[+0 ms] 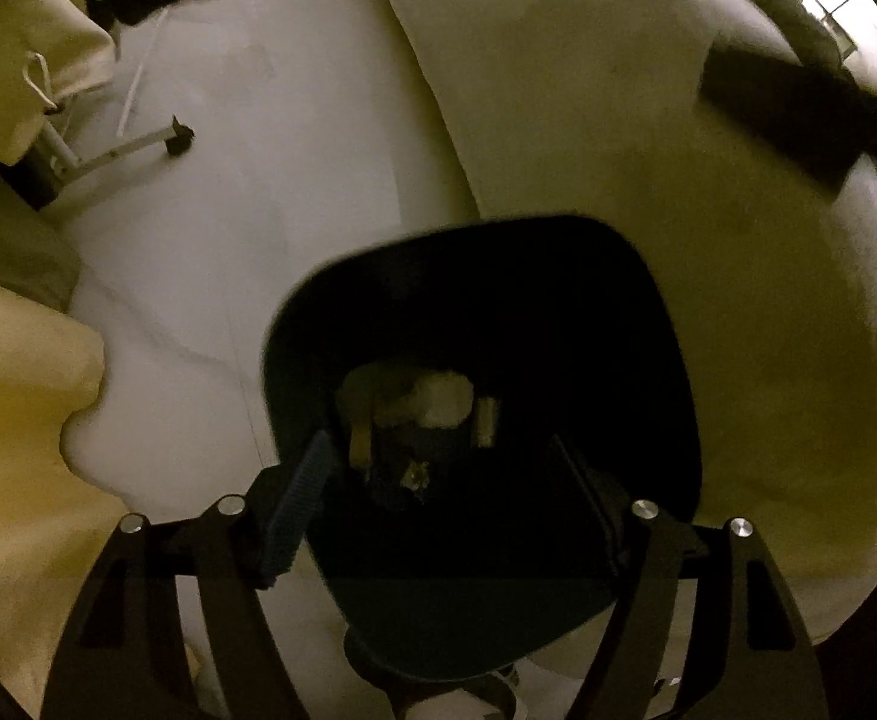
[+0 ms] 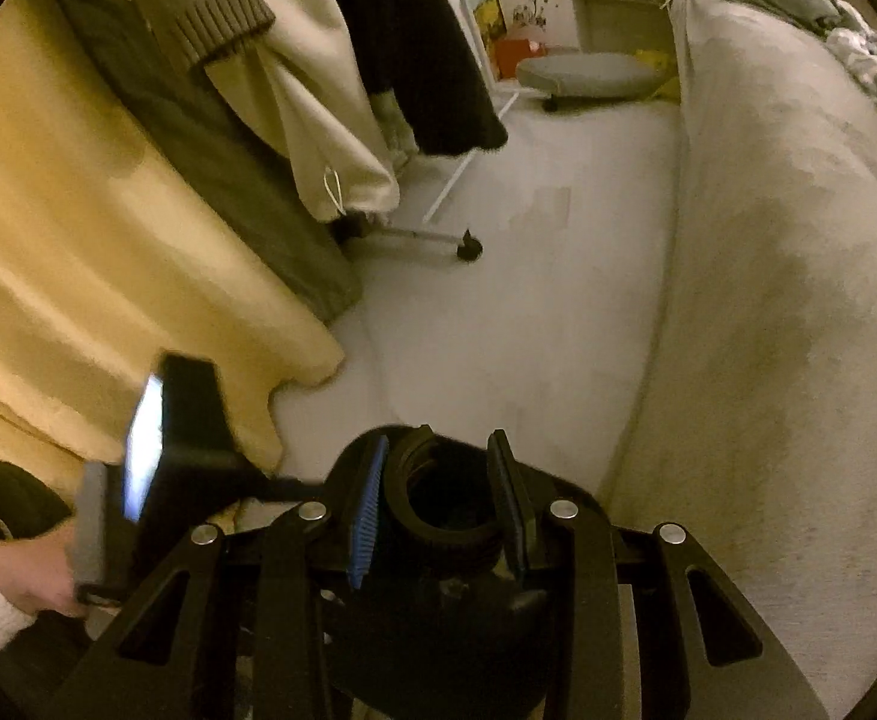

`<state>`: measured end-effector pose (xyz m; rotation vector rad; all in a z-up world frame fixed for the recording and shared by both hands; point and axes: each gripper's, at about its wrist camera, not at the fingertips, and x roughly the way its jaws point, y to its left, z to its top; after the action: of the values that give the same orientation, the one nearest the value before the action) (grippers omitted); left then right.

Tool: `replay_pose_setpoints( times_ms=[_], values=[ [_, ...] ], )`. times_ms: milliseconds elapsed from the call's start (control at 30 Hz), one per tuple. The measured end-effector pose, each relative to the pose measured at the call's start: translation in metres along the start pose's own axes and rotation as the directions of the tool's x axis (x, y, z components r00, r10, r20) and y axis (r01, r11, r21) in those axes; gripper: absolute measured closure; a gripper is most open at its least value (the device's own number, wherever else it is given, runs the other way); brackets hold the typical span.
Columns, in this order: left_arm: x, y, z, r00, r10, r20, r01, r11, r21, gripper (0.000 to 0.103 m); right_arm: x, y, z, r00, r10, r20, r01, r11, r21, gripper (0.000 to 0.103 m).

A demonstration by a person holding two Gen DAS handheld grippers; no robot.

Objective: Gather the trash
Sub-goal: 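Open the right tool over the bin to drop the black curved piece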

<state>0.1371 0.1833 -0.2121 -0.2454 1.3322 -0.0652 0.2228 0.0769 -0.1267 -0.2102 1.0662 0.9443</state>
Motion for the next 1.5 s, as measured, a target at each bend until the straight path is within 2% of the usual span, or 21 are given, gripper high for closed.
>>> replay_pose_setpoints(
  times_ms=[133,467,667,800,867,1000,1200,1500],
  values=[
    [-0.017,0.004,0.006,0.997,0.029,0.066,-0.029,1.0,0.005,0.033,0.012,-0.002,-0.002,0.999,-0.014,-0.033,0.015,1.0,0.014,0.069],
    [-0.069,0.001,0.022,0.975,-0.009,0.223,0.008,1.0,0.006,0.043,0.043,-0.004,-0.013,0.992,-0.034,-0.125,0.036,0.999,0.019,0.069],
    [-0.102,-0.012,0.032,0.947,-0.017,0.322,0.003,0.999,0.043,0.052,0.064,0.001,-0.025,0.982,-0.03,-0.185,0.033,0.999,0.013,0.068],
    [-0.119,-0.021,0.037,0.929,-0.011,0.369,-0.019,0.997,0.079,0.054,0.079,0.008,-0.036,0.973,-0.023,-0.228,0.024,1.0,0.002,0.068],
    [-0.127,-0.028,0.037,0.922,0.005,0.388,-0.042,0.995,0.087,0.061,0.086,0.01,-0.041,0.969,-0.014,-0.247,0.015,1.0,0.005,0.068],
    [-0.14,-0.028,0.035,0.908,-0.005,0.419,-0.027,0.997,0.069,0.061,0.095,0.002,-0.045,0.966,0.013,-0.258,0.002,0.998,0.059,0.068],
    [-0.166,-0.022,0.037,0.881,0.002,0.474,-0.02,0.999,0.032,0.062,0.101,0.0,-0.049,0.958,-0.021,-0.285,0.031,0.999,0.031,0.068],
    [-0.199,-0.039,0.042,0.841,-0.007,0.542,-0.025,0.998,0.051,0.063,0.116,0.009,-0.062,0.937,-0.045,-0.347,0.044,0.999,-0.01,0.066]
  ],
)
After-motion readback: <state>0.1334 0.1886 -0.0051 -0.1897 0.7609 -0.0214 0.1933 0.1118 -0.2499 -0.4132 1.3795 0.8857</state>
